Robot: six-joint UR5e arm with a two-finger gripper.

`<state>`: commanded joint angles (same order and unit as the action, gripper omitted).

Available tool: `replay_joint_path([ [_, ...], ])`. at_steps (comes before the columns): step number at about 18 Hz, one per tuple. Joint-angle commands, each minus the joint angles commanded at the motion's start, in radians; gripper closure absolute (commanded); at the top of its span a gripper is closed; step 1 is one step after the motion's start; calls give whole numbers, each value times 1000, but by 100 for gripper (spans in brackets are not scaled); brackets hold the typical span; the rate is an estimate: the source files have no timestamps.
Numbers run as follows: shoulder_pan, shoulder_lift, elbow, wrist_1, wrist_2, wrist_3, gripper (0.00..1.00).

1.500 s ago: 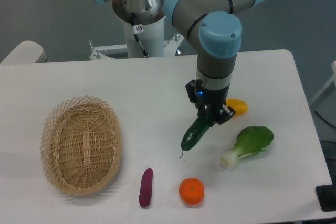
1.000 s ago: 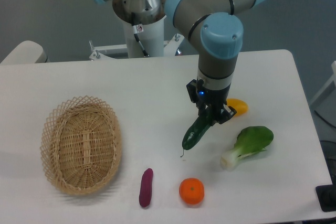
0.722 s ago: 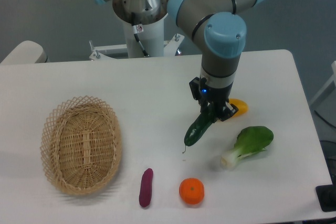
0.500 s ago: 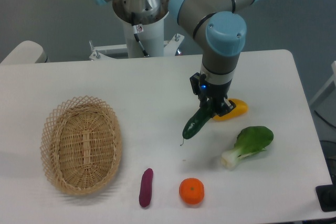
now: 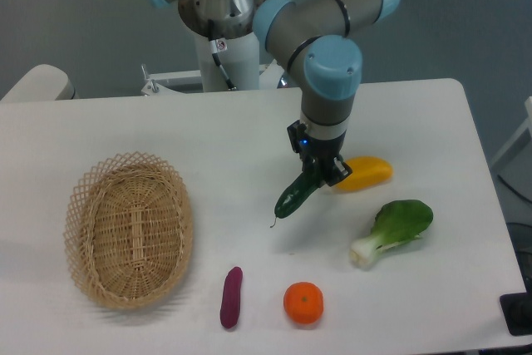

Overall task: Place the cucumber on the table
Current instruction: 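Carry the held cucumber away from the yellow pepper and lower it, then set the cucumber down on the table and open the gripper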

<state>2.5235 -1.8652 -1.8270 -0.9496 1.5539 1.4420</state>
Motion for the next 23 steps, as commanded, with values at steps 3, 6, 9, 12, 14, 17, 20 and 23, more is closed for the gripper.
replay_joint_path([
  [3, -28, -32, 0, 29, 0, -46, 79],
  [6, -55, -60, -2, 75, 0, -126, 79],
  [9, -57, -77, -2, 72, 3, -112, 79],
  [12, -60, -100, -2, 72, 46, 3, 79],
  [14, -57, -95, -5, 68, 66, 70, 79],
  [17, -58, -100, -14, 72, 64, 66, 79],
  [20, -58, -100, -20, 74, 60, 66, 79],
  [23, -60, -107, -18, 74, 55, 66, 79],
])
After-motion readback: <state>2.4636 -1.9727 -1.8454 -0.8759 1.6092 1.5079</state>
